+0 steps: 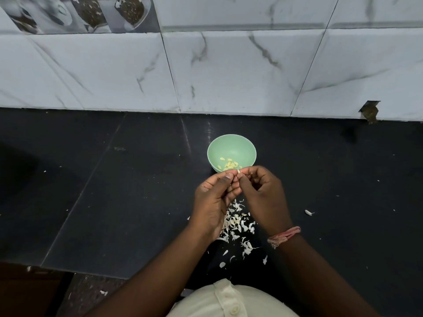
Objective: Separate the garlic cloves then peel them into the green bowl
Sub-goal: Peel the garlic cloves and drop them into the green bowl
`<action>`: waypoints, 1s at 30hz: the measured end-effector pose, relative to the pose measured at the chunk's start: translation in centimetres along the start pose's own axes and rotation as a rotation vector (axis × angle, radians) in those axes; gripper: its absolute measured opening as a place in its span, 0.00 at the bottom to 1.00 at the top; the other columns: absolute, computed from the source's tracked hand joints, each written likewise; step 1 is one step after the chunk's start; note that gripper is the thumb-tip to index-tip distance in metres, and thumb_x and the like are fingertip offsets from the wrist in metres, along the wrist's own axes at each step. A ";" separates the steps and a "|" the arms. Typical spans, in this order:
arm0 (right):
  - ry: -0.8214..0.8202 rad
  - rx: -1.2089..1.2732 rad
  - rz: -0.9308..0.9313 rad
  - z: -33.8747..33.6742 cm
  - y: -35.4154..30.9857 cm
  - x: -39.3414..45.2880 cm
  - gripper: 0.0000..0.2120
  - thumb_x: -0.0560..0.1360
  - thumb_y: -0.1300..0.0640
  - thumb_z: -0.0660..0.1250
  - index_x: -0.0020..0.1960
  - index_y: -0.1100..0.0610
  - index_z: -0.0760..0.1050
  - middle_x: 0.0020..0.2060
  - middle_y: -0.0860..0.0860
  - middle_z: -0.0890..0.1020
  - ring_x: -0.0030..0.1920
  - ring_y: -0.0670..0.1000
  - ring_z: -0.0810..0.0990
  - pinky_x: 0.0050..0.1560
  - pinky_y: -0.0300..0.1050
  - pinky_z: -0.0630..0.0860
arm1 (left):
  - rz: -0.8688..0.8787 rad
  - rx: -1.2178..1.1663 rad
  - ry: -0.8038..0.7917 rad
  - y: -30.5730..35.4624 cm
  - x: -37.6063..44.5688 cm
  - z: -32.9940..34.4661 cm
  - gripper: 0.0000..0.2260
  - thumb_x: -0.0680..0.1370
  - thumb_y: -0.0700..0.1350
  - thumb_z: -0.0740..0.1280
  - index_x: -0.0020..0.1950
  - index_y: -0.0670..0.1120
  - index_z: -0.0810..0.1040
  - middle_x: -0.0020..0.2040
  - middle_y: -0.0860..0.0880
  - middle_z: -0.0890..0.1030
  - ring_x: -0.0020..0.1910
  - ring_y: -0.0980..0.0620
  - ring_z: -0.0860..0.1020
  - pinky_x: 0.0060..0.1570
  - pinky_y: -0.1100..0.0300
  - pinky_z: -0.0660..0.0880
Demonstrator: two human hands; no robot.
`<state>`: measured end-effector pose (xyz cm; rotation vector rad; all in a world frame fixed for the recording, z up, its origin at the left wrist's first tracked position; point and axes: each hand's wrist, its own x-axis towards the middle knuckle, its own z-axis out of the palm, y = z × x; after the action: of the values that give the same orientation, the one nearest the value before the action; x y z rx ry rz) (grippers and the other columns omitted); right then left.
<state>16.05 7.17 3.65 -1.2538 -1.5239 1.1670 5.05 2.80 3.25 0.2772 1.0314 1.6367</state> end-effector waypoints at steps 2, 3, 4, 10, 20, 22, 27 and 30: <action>-0.003 0.027 0.004 0.1 -0.1 0.1 0.03 0.79 0.60 0.69 0.50 0.55 0.81 0.42 0.49 0.86 0.44 0.47 0.85 0.50 0.47 0.82 | -0.001 0.003 0.000 0.2 0.0 0.1 0.08 0.80 0.36 0.67 0.56 0.34 0.82 0.47 0.39 0.84 0.43 0.51 0.83 0.46 0.62 0.82; -0.008 0.048 0.006 0.2 -0.1 0.2 0.03 0.80 0.61 0.68 0.50 0.56 0.81 0.43 0.49 0.86 0.45 0.47 0.85 0.50 0.45 0.82 | 0.001 0.005 0.008 0.2 0.1 0.1 0.07 0.80 0.35 0.67 0.55 0.35 0.82 0.46 0.39 0.84 0.42 0.51 0.83 0.45 0.62 0.82; -0.014 0.076 0.007 0.2 -0.2 0.2 0.03 0.80 0.61 0.68 0.50 0.56 0.81 0.43 0.49 0.86 0.46 0.47 0.85 0.50 0.43 0.81 | 0.007 0.008 0.021 0.3 0.2 0.0 0.07 0.79 0.35 0.68 0.55 0.35 0.83 0.45 0.40 0.84 0.42 0.51 0.82 0.45 0.62 0.82; -0.118 0.282 0.077 0.0 -0.5 0.3 0.06 0.82 0.59 0.66 0.49 0.59 0.80 0.33 0.43 0.80 0.35 0.41 0.76 0.38 0.36 0.73 | 0.087 0.074 0.050 0.5 0.8 -0.9 0.08 0.78 0.35 0.69 0.56 0.38 0.83 0.44 0.42 0.83 0.42 0.51 0.81 0.45 0.62 0.81; -0.168 0.394 0.206 0.0 0.4 0.5 0.08 0.81 0.61 0.67 0.46 0.61 0.82 0.33 0.55 0.75 0.34 0.52 0.69 0.35 0.45 0.67 | 0.112 0.202 -0.041 0.6 0.9 -0.6 0.13 0.72 0.42 0.74 0.55 0.40 0.86 0.45 0.41 0.84 0.40 0.53 0.79 0.44 0.62 0.78; -0.191 0.417 0.233 0.0 0.5 0.5 0.08 0.81 0.62 0.66 0.46 0.65 0.80 0.32 0.55 0.75 0.34 0.50 0.69 0.36 0.44 0.67 | 0.104 0.228 -0.060 0.6 1.0 -0.6 0.12 0.71 0.43 0.74 0.53 0.42 0.87 0.44 0.40 0.84 0.39 0.52 0.78 0.44 0.62 0.78; -0.266 0.514 0.345 -0.5 -0.1 0.9 0.08 0.80 0.66 0.64 0.44 0.65 0.78 0.30 0.52 0.77 0.32 0.46 0.70 0.35 0.41 0.64 | 0.141 0.348 -0.103 0.6 1.3 -1.0 0.07 0.73 0.41 0.74 0.50 0.43 0.87 0.40 0.44 0.84 0.38 0.53 0.78 0.45 0.58 0.77; -0.314 0.553 0.424 -0.8 -0.1 1.4 0.11 0.81 0.65 0.63 0.41 0.64 0.78 0.30 0.51 0.78 0.31 0.45 0.70 0.34 0.39 0.65 | 0.183 0.426 -0.122 0.6 1.5 -1.0 0.05 0.78 0.40 0.71 0.51 0.41 0.86 0.40 0.44 0.84 0.39 0.52 0.77 0.44 0.60 0.77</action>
<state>16.56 8.66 4.01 -1.0624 -1.0388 1.9774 3.47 3.66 2.65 0.7644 1.2841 1.5249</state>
